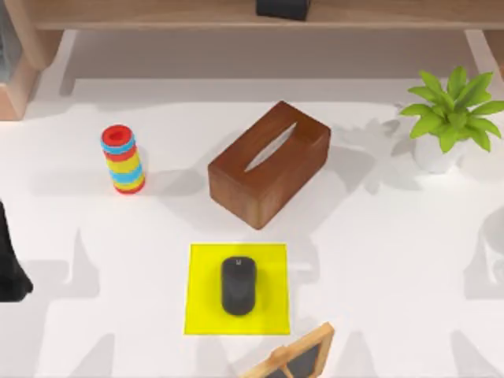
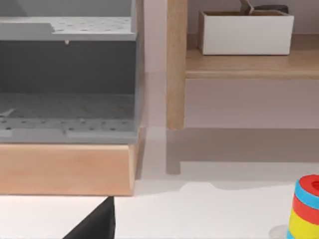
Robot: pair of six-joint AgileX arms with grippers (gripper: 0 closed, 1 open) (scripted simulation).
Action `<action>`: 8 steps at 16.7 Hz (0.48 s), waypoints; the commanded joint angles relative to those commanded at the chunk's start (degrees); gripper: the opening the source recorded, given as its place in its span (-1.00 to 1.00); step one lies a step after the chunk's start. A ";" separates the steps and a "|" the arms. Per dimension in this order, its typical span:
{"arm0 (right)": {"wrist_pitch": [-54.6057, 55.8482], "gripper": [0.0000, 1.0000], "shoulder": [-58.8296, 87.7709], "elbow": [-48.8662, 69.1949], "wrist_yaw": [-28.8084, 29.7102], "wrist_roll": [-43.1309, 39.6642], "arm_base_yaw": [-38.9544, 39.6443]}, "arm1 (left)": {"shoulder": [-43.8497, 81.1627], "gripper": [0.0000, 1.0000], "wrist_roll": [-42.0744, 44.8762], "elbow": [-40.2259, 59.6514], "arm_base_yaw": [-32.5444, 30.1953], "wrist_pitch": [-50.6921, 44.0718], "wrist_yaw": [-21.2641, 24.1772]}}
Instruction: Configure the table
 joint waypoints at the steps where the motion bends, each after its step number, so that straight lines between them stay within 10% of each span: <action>1: 0.00 1.00 0.00 0.00 0.00 0.00 0.00 | 0.00 1.00 0.00 0.00 0.00 0.00 0.00; 8: 0.00 1.00 0.00 0.00 0.00 0.00 0.00 | 5.96 1.00 0.03 6.01 -1.35 -0.19 -1.20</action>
